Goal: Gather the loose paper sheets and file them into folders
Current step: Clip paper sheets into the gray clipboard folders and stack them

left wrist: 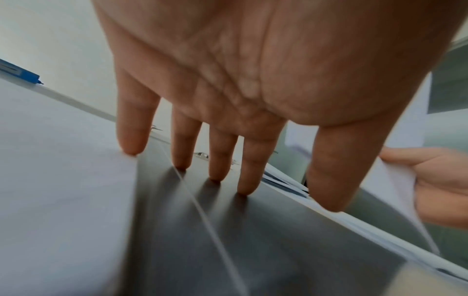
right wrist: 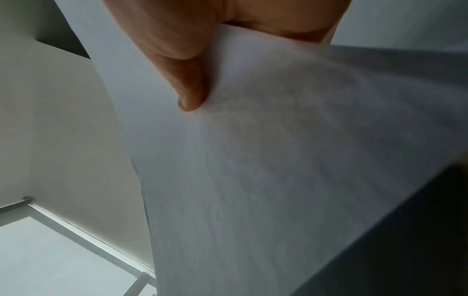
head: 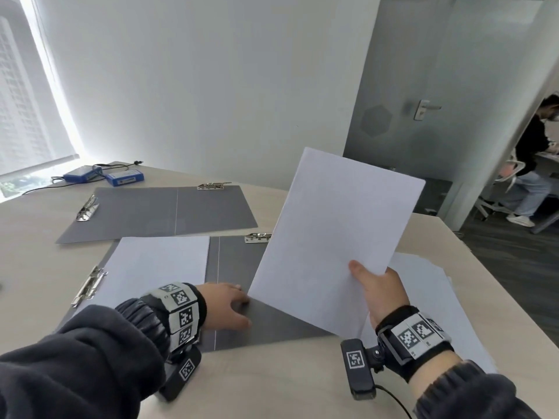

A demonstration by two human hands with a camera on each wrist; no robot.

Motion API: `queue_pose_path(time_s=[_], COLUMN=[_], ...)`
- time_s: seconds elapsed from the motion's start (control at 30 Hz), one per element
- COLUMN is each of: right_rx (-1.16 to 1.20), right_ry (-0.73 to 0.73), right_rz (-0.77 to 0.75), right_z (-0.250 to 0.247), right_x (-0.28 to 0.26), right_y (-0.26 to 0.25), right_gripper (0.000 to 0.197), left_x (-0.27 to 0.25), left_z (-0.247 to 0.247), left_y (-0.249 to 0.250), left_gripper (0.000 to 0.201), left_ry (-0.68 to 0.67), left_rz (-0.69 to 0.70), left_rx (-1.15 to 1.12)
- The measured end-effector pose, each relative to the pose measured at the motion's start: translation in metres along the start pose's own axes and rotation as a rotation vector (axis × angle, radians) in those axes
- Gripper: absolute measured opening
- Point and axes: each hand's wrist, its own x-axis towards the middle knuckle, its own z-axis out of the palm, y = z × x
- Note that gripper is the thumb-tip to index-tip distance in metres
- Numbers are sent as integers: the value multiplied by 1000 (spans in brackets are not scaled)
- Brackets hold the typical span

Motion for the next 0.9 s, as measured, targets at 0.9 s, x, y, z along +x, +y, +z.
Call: queue_pose_path(time_s=[0.9], right_rx=[164], right_ry=[-310], right_rz=[-115], right_z=[26], right_x=[-46], right_y=[-17], right_gripper=[19], left_x=[-29], left_z=[-15], left_y=[20], left_gripper=[34], left_ry=[568], left_rz=[390], left_rx=[-1677])
